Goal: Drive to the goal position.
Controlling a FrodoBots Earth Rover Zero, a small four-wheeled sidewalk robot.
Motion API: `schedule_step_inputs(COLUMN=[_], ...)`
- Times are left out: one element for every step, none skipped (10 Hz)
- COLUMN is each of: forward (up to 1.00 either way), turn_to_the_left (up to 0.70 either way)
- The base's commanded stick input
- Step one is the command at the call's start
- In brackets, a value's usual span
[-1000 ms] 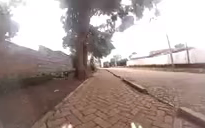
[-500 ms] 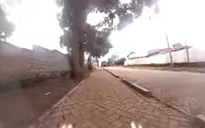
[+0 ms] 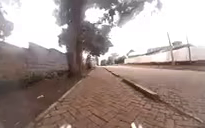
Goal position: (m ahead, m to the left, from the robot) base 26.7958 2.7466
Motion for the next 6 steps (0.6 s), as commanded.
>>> schedule_step_inputs(forward=[0.70,0.70,0.70,0.70,0.70,0.70], turn_to_the_left=[0.00,0.00,0.00,0.00,0.00,0.00])
